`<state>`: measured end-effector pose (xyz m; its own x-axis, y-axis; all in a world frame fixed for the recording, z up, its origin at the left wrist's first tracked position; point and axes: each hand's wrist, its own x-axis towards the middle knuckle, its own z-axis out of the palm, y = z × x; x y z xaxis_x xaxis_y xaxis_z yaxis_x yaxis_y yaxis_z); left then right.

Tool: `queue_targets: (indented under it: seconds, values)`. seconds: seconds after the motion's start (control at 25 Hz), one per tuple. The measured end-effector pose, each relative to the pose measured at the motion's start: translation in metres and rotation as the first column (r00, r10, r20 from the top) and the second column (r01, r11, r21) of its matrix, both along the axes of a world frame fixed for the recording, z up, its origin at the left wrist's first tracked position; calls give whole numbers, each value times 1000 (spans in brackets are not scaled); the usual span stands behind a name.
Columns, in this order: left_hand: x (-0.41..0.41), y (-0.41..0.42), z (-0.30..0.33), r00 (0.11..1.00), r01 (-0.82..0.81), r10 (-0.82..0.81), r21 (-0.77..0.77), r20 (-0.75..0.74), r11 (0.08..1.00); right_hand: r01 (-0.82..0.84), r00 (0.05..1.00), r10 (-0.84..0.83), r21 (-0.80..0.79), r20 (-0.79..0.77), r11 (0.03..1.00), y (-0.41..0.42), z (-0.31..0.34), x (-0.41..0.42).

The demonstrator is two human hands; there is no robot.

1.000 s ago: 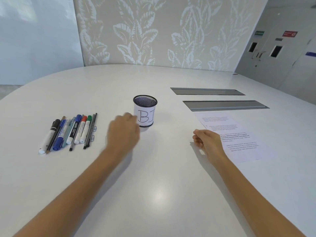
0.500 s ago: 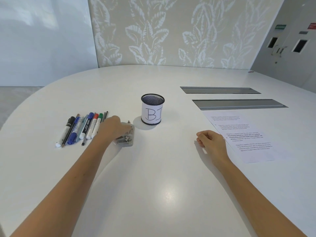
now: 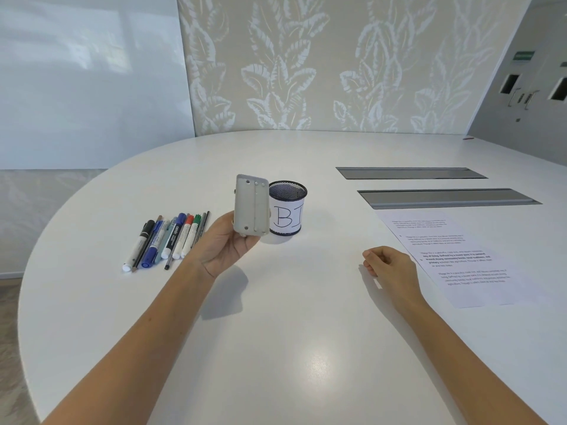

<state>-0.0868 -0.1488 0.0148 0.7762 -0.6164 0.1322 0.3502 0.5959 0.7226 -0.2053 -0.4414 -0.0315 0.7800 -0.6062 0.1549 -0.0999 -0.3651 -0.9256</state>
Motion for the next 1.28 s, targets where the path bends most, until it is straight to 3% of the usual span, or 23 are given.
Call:
queue_targets:
  seconds: [0.16, 0.36, 0.64, 0.8, 1.04, 1.28]
  values:
    - [-4, -4, 2, 985, 168, -163, -78, 62, 983, 2, 1000, -2, -11, -6, 1000, 1, 1, -1]
    - [-4, -1, 0, 980, 180, -175, -60, 91, 982, 3, 1000, -4, -26, -8, 1000, 2, 1, -1]
    - [-2, 17, 3, 995, 27, -27, 2, 98, 1000, -19, 1000, 19, -15, 3, 1000, 2, 2, -2]
    - [5, 33, 21, 982, -116, 95, 124, 165, 986, -21, 1000, 21, -13, 1, 1000, 1, 1, -2]
    - [15, 59, 43, 942, -245, 203, 132, 269, 961, -18, 1000, 18, -17, -3, 1000, 1, 0, -1]
    - [14, 52, 27, 939, -343, 326, 266, 107, 901, -8, 1000, 8, -43, -12, 999, 4, 1, -2]
